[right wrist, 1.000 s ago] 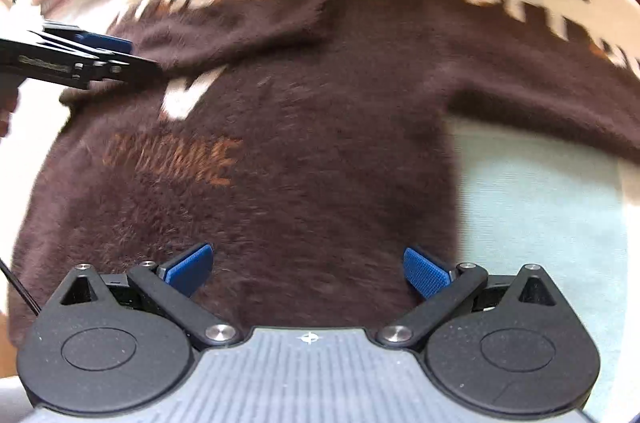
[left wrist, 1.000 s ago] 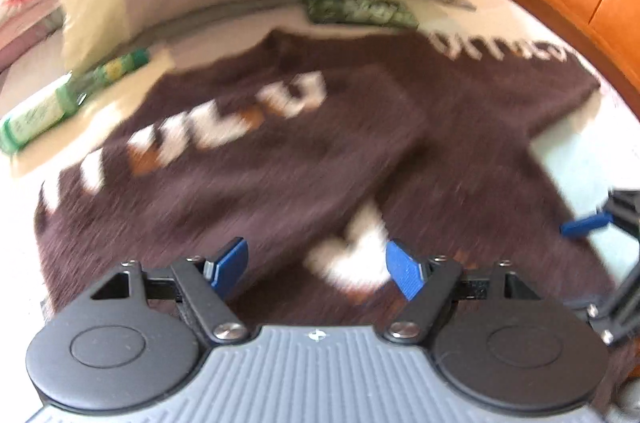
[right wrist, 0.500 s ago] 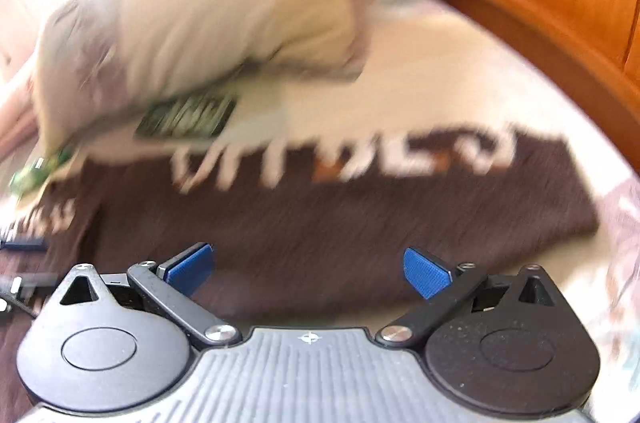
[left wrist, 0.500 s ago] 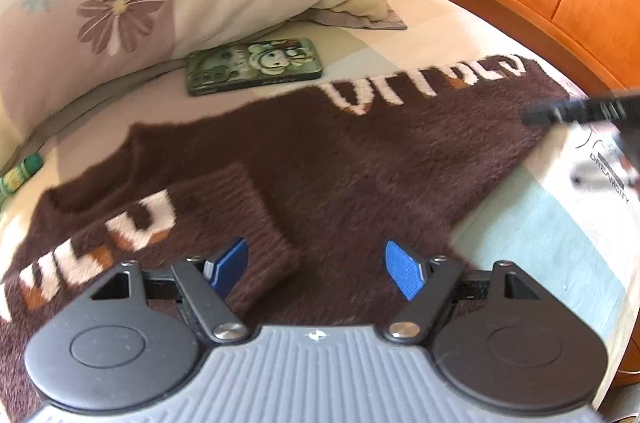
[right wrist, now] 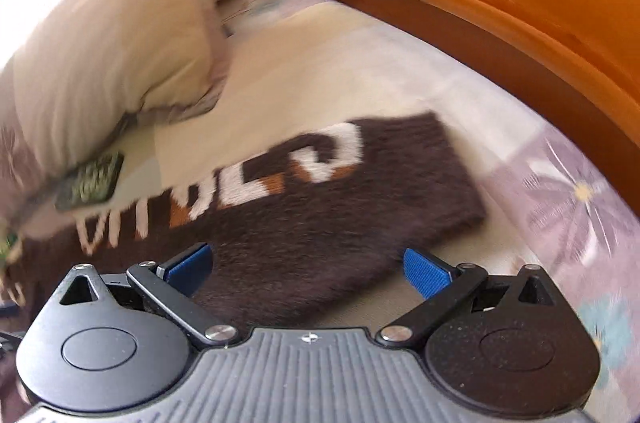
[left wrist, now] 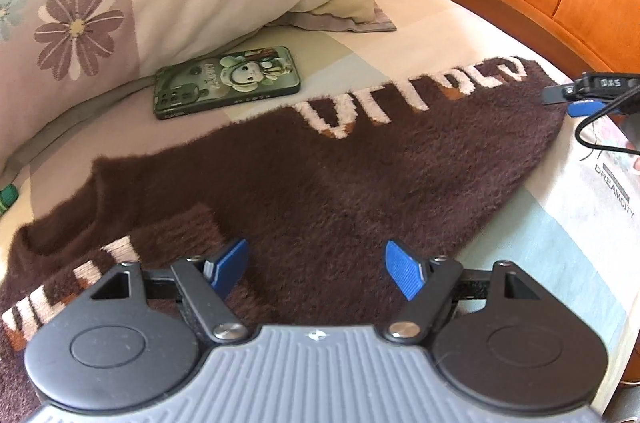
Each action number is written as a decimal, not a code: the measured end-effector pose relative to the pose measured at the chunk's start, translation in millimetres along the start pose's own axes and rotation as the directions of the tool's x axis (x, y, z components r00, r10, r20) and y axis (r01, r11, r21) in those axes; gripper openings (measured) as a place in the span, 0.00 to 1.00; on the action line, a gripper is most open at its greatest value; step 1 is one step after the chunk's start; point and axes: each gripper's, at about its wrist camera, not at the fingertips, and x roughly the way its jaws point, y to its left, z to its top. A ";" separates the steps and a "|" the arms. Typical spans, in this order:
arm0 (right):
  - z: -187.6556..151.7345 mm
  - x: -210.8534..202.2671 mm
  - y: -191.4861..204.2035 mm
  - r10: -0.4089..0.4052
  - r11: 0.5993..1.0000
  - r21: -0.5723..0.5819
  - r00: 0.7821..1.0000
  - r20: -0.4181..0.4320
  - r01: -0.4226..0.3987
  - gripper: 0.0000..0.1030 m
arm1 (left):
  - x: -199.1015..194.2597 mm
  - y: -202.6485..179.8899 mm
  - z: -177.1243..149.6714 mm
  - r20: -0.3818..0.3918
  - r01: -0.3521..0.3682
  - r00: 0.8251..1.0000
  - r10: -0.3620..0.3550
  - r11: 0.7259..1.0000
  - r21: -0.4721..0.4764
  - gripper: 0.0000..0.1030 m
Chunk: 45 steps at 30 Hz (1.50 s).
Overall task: Fold clothes
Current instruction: 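Move the open right gripper to the cuff of the other lettered sleeve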
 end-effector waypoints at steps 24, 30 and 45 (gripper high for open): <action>15.2 41.2 -86.0 0.363 0.744 0.539 0.916 0.169 -0.394 1.00 | -12.5 -58.6 26.5 0.054 0.144 0.984 -0.169 0.941 0.307 0.74; 6.6 39.7 -91.5 0.409 0.721 0.533 0.893 0.189 -0.443 1.00 | -12.1 -76.1 35.7 -0.040 0.238 0.969 -0.242 0.887 0.396 0.74; 7.2 61.1 -114.7 0.386 0.691 0.553 0.884 0.263 -0.466 0.41 | -0.9 -82.6 44.3 -0.056 0.275 0.961 -0.273 0.901 0.337 0.74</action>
